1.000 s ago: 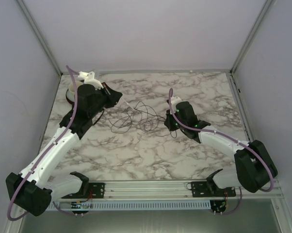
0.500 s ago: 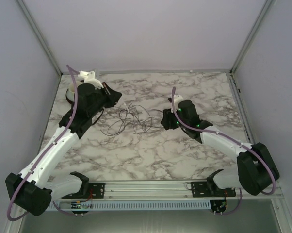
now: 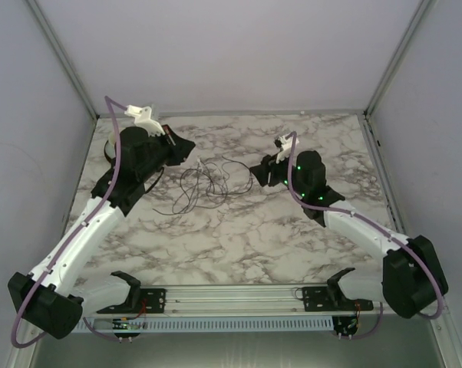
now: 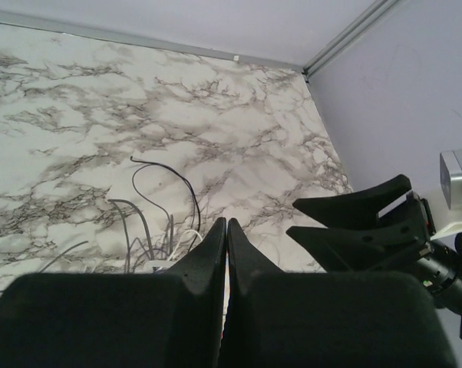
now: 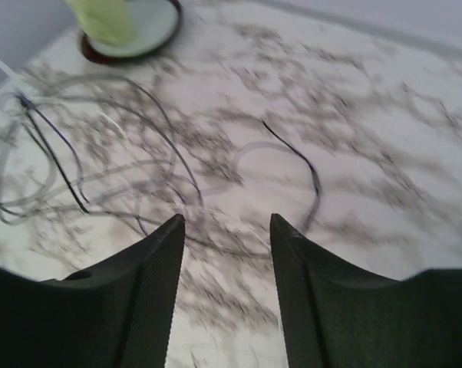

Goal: Zip-tie the wires
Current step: Adjust the cable at the center of the board.

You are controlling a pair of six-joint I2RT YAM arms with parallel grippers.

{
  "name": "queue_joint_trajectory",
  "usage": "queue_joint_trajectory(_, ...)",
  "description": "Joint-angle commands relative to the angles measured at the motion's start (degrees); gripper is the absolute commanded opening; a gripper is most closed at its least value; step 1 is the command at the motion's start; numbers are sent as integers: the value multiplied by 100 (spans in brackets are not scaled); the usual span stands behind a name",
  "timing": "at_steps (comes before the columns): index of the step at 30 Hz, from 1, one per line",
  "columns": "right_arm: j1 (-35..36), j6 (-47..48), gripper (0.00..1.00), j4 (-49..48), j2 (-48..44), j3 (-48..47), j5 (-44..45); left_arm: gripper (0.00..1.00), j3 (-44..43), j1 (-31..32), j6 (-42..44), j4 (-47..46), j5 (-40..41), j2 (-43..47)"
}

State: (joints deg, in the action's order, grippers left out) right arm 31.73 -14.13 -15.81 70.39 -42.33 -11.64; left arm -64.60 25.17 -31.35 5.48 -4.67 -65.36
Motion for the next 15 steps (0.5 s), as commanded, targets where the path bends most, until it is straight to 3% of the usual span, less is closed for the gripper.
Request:
queue_joint_trajectory(1, 7, -401, 44, -1460, 563, -533, -1301, 0, -130, -23, 67, -53, -161, -15)
queue_joint_trajectory(5, 145, -433, 38, -1584, 1222, -1033, -1824, 0, -149, -21, 123, -72, -315, -24)
queue_joint_trajectory(9, 185, -562, 38, -1495, 1715, -1528, -1332, 0, -141, -27, 211, -36, -408, 5)
queue_joint_trajectory(12, 220, -474, 45, -1077, 1988, -2049, -1235, 0, -151, -25, 291, -45, -683, -24)
queue_joint_trajectory(15, 280, 278, 50, -388, 2217, -2479, -1251, 0, -173, -26, 333, -80, -933, -46)
